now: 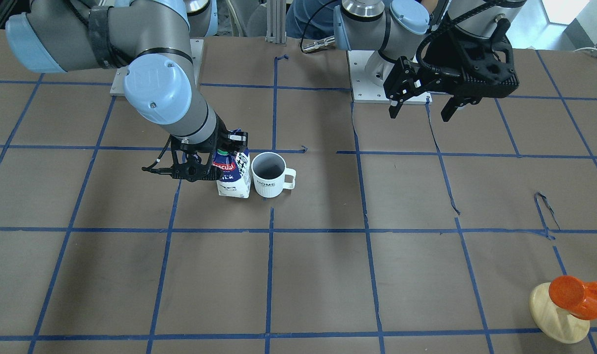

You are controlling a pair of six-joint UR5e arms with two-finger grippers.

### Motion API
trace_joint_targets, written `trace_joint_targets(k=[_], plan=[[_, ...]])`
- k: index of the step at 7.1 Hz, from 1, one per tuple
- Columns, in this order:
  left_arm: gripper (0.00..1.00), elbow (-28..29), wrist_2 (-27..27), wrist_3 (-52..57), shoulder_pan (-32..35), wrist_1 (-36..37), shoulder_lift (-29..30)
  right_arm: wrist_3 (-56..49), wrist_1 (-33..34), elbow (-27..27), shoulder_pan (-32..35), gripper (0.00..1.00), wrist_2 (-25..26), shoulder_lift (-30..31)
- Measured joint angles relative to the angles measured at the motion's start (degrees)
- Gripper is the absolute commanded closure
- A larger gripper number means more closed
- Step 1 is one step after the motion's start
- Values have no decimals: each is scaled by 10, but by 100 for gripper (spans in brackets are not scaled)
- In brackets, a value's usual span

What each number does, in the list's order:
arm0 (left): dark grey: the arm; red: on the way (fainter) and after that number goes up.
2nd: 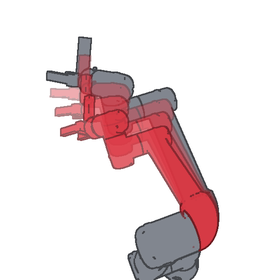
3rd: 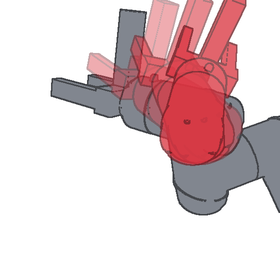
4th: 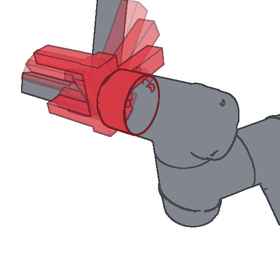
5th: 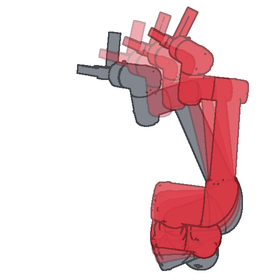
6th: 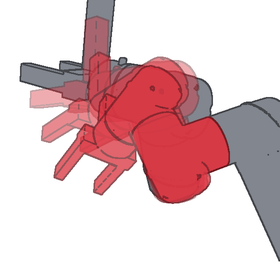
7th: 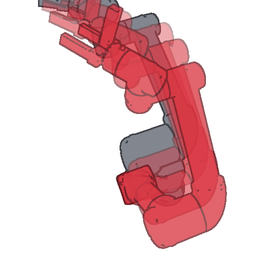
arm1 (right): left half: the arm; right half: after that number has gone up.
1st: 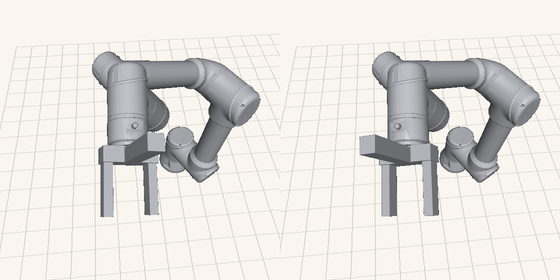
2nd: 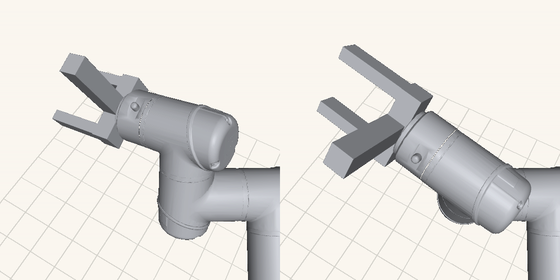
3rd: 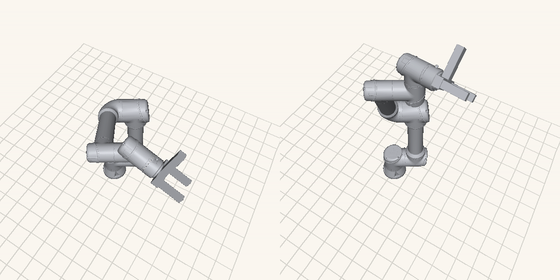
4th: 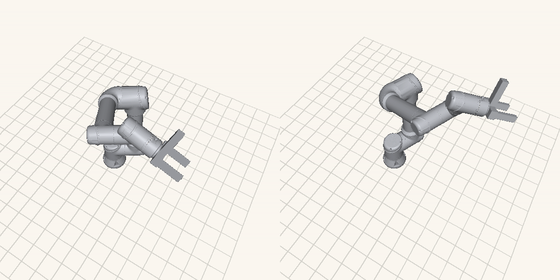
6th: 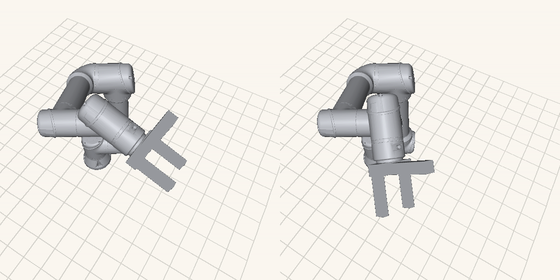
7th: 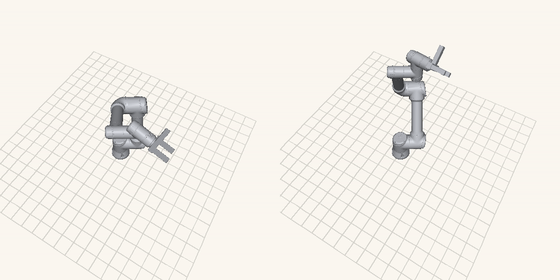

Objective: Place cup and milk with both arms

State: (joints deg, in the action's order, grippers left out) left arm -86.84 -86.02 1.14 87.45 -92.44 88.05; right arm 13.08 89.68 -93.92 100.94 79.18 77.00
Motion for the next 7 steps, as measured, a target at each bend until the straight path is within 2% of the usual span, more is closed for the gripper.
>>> trace_joint_targets(k=[1,2,5,7], plan=[[0,-2,-1,2,-1,3,0,1,8,-6,3,33,0,-2],[0,-3,-3,2,-1,4,-1,1,11,-9,5,0,0,-3],[0,-5,-6,2,-1,4,-3,-8,10,-2,0,0,8,2],[0,-5,-6,2,-1,6,-3,-9,0,31,-9,0,11,20]])
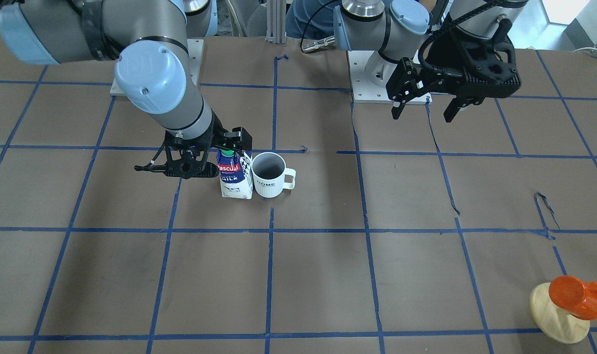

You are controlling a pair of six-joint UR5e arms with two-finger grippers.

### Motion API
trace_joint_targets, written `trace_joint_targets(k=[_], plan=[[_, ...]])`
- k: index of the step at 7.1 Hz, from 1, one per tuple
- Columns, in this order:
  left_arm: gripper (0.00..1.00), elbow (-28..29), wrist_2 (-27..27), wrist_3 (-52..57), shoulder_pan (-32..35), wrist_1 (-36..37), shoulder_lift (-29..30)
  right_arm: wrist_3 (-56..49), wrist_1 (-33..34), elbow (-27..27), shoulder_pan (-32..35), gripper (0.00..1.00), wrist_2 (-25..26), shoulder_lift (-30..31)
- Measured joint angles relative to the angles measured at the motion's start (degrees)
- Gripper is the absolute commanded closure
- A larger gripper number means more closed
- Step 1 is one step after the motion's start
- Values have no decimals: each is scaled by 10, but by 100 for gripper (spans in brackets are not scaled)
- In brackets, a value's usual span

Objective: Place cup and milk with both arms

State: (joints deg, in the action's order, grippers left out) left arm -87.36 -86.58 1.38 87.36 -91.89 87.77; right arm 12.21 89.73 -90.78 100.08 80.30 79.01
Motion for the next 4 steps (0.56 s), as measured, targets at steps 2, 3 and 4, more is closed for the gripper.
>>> trace_joint_targets(k=[2,3,4], plan=[[0,0,0,0,0,0,0,-5,-19,30,-14,0,31,34],[0,0,0,0,0,0,0,-21,-29,35,-20,0,70,49],[0,0,1,0,0,0,0,-42,-46,37,-26,0,97,62]])
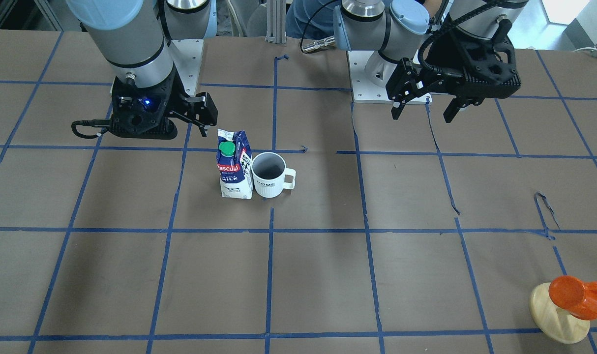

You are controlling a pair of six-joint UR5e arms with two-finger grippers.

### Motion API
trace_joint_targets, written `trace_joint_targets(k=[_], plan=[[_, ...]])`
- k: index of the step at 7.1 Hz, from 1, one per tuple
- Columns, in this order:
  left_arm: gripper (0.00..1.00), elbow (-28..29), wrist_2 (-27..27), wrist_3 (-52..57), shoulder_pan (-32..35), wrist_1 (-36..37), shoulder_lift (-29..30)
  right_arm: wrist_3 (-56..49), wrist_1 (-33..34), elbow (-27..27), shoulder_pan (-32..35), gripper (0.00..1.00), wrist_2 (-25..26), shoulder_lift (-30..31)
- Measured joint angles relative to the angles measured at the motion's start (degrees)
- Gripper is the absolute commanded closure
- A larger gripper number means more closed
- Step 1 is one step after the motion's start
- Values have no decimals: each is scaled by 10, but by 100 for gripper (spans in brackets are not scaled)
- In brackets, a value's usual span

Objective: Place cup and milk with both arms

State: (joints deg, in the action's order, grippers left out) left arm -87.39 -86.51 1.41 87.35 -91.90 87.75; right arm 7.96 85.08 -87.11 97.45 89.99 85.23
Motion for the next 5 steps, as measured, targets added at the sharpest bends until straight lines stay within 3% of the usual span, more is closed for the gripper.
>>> trace_joint_targets(k=[5], plan=[[0,0,-1,0,-1,0,0,-92,-44,2,-79,0,15,29]])
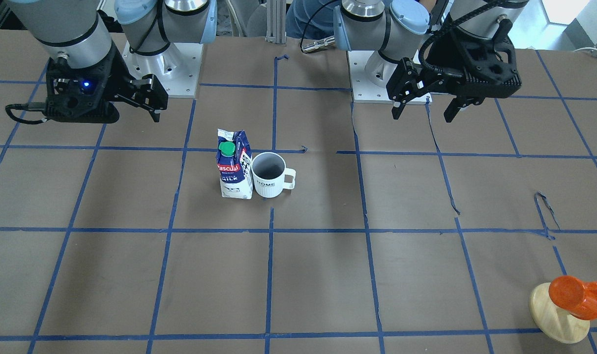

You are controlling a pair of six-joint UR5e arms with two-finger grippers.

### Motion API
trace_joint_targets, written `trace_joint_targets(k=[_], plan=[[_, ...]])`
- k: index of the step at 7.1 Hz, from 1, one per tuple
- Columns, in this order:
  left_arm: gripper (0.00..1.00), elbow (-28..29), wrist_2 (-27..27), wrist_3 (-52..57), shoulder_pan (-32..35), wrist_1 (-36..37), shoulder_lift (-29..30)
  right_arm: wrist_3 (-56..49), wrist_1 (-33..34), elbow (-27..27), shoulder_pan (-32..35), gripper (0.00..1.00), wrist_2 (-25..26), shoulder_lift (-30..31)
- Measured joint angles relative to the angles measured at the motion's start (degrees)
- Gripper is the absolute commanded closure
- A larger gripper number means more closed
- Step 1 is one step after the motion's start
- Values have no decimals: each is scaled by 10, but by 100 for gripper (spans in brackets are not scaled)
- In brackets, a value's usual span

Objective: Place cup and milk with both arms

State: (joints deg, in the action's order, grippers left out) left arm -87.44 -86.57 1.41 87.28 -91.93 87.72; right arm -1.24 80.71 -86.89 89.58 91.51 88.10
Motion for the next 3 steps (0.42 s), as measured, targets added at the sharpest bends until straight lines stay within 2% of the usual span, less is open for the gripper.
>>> trace_joint_targets(k=[3], plan=[[0,0,0,0,0,0,1,-17,-2,0,-14,0,-3,9]])
